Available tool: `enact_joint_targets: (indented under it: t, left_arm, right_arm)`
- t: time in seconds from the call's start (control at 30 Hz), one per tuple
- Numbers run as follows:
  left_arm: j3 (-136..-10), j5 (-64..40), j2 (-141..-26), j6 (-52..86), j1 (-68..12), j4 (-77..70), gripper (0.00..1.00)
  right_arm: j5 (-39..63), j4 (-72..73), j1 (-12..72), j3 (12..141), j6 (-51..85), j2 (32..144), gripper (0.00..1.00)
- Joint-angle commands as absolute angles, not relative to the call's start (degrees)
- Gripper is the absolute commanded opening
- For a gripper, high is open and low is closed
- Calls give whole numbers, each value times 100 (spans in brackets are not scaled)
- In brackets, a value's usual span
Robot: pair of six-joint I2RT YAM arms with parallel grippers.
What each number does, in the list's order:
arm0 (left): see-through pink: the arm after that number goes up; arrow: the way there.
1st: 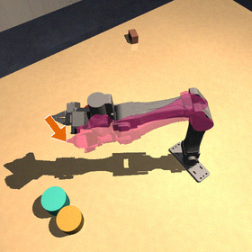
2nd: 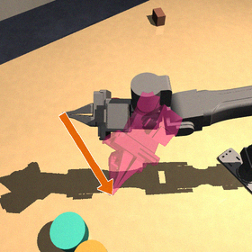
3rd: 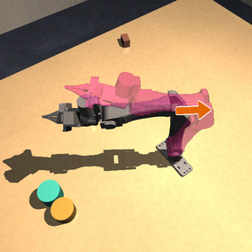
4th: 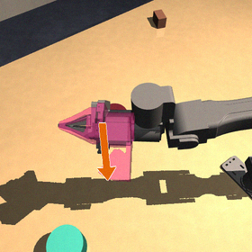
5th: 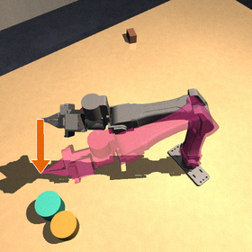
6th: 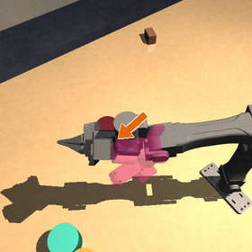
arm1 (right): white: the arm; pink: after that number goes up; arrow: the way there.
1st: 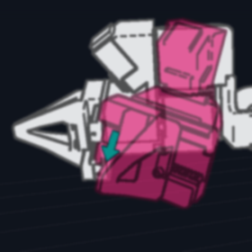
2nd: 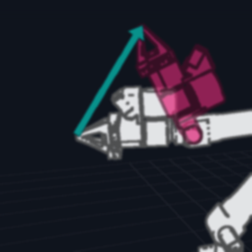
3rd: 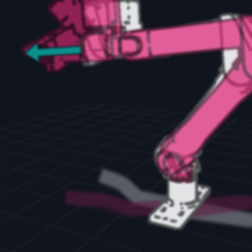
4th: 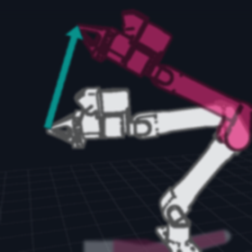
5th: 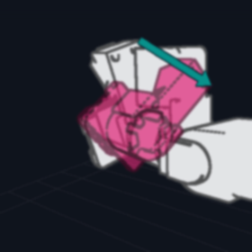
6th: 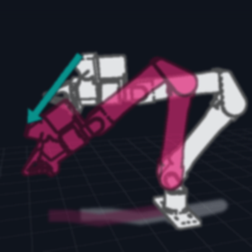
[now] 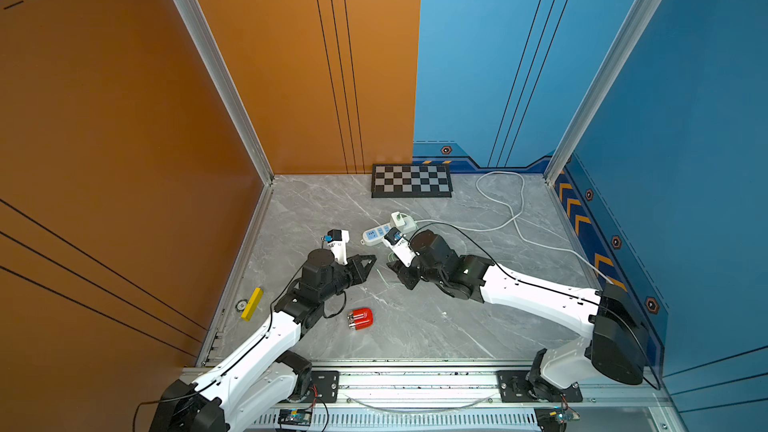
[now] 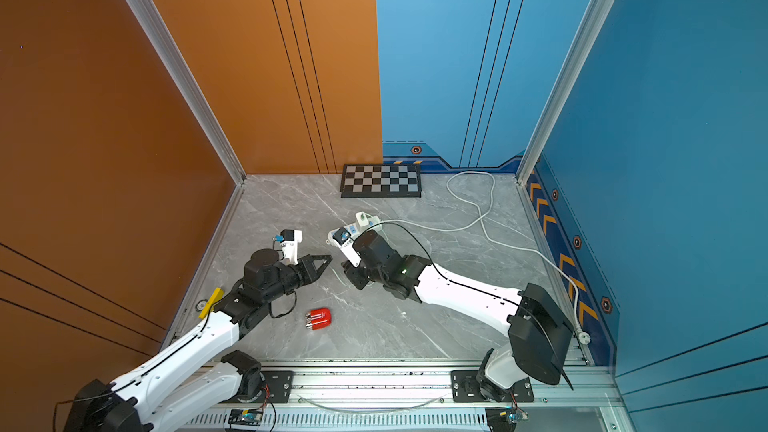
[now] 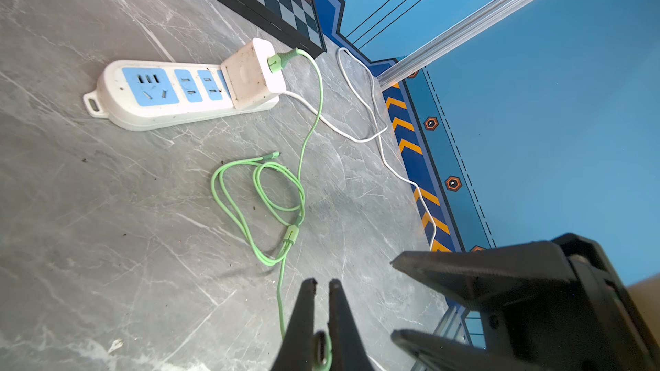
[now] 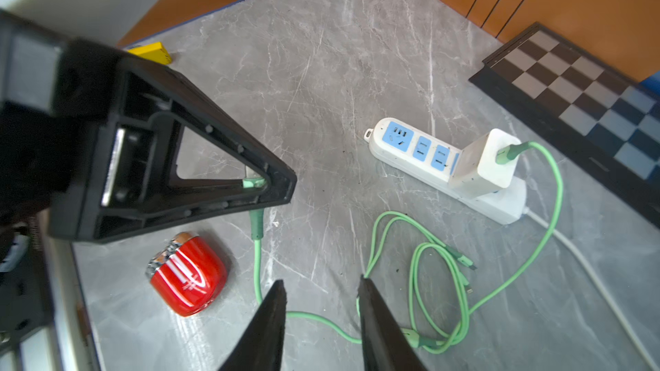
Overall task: Charge the electric shaver
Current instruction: Pick up the charging cable from the center of the board.
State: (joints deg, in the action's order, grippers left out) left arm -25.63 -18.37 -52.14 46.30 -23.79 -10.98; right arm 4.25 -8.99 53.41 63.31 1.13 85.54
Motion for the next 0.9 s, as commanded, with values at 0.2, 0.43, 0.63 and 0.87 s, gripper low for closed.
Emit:
enact_joint_targets:
  t: [0.2,0.43,0.63,0.87]
  left_arm:
    - [-2596,-3103,-4948,4193,-2097,-1457,0]
    - [-2612,-3493,-5028,4174,-2090,-1562,0]
    - [-2682,-3529,-5089,4148,-2118,-1631,0]
    - [-2734,-3543,-5100,4176,-2188,-1698,0]
  right_arm:
    - [4949,-1943,4060,6852,-39,9092,46]
    - [5553,-1662,4060,7234,-20,9423,45]
    - [5706,-1137,4058,7267,323,9647,37]
    - [5766,-959,4118,7355,459,9852,31]
